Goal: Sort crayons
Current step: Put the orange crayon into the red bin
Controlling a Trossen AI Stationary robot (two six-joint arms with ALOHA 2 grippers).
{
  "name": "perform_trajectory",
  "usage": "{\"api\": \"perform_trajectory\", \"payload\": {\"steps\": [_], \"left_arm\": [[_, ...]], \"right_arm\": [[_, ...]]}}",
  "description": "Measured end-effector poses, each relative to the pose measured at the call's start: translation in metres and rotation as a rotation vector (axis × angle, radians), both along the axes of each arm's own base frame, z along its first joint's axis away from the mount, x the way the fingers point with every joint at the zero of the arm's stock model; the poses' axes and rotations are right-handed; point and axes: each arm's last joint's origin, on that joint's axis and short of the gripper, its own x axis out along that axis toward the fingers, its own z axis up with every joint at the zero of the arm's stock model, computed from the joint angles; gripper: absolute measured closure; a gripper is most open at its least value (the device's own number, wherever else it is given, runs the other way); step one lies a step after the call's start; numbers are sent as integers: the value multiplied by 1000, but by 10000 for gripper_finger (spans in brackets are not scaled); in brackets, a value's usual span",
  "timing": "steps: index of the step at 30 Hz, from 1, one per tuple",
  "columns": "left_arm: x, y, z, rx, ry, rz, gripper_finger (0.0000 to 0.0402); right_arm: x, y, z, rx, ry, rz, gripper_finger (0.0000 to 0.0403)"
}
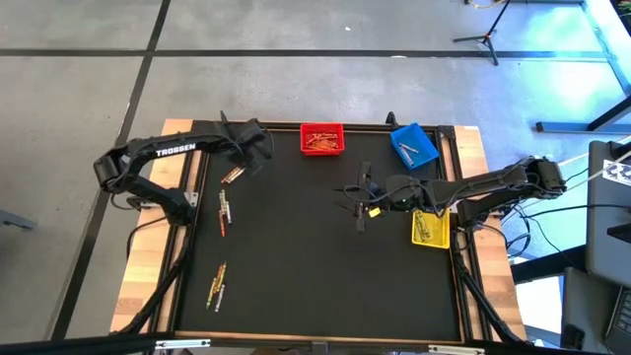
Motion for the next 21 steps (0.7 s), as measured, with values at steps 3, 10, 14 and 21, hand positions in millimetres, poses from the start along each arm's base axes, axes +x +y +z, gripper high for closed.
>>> {"api": "perform_trajectory", "payload": {"steps": [3,10,14,21], "left_arm": [[-10,2,-14,-40,20,40,270],[-30,5,-34,-137,40,111,270],[-35,4,-41,-156,61,100,270],[-38,6,-52,-220,30,89,270]], "right_arm": [[0,0,0,0,0,0,247],[0,0,0,-7,0,1,247],[0,0,0,-24,-1,6,247],[0,0,1,-32,-4,8,247]]}}
